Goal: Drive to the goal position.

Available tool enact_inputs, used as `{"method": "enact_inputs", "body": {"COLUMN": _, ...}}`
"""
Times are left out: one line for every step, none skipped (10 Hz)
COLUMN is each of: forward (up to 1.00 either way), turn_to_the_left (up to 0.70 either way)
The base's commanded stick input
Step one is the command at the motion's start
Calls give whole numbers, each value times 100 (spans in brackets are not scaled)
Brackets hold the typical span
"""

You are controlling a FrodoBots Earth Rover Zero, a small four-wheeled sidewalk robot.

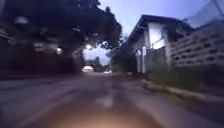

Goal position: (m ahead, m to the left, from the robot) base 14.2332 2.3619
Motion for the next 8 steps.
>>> {"method": "enact_inputs", "body": {"forward": 70, "turn_to_the_left": 0}}
{"method": "enact_inputs", "body": {"forward": 70, "turn_to_the_left": 0}}
{"method": "enact_inputs", "body": {"forward": 70, "turn_to_the_left": 0}}
{"method": "enact_inputs", "body": {"forward": 70, "turn_to_the_left": 0}}
{"method": "enact_inputs", "body": {"forward": 70, "turn_to_the_left": 0}}
{"method": "enact_inputs", "body": {"forward": 70, "turn_to_the_left": 0}}
{"method": "enact_inputs", "body": {"forward": 70, "turn_to_the_left": 0}}
{"method": "enact_inputs", "body": {"forward": 70, "turn_to_the_left": 0}}
